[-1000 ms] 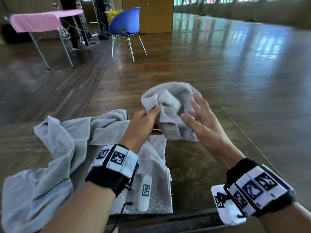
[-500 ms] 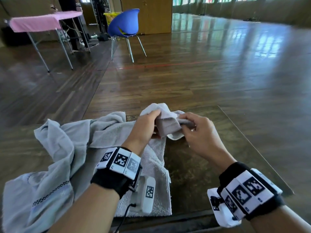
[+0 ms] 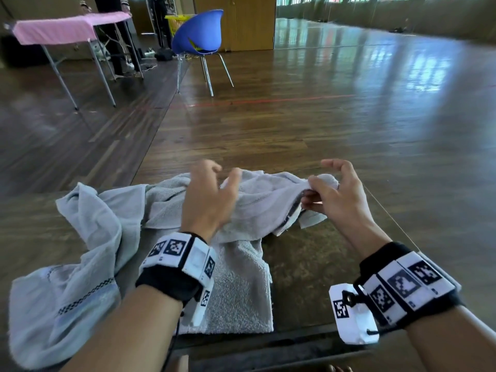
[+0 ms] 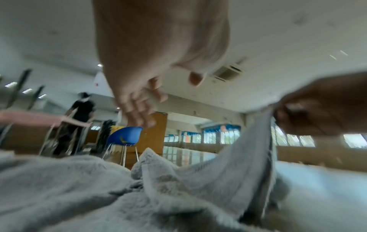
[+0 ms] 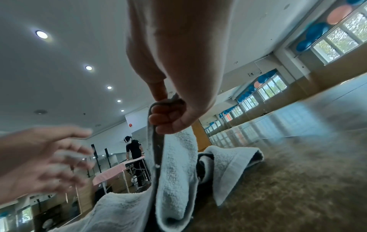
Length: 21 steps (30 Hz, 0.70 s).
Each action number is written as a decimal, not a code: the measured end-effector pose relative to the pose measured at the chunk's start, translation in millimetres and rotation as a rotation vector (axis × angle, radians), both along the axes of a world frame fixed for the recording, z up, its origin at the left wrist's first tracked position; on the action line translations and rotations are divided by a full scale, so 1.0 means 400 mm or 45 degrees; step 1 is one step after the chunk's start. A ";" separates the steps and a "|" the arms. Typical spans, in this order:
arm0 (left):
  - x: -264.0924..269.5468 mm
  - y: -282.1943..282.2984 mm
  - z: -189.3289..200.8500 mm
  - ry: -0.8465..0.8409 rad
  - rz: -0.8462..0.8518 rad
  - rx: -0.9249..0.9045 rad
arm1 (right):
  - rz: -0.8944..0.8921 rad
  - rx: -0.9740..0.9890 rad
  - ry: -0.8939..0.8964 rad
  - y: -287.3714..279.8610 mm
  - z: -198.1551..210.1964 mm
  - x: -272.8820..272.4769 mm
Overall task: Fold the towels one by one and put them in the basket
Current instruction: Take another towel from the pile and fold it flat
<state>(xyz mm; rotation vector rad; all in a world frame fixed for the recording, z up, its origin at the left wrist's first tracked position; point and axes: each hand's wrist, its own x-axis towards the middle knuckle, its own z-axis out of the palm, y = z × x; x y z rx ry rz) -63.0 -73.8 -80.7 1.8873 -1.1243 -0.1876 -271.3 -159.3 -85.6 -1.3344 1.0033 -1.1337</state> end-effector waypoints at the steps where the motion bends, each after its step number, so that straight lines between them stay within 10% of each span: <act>1: -0.011 0.003 -0.002 -0.083 -0.191 0.006 | 0.055 -0.016 -0.024 0.007 0.006 0.003; 5: -0.062 0.004 -0.042 -0.288 -0.630 0.198 | 0.297 -0.075 0.006 0.036 0.028 0.023; 12: -0.034 -0.029 -0.049 -0.228 -0.460 -0.090 | 0.268 -0.191 0.134 0.039 0.018 0.043; 21: -0.062 -0.031 -0.039 0.052 -0.549 -0.143 | 0.051 -0.724 0.823 0.034 -0.025 0.046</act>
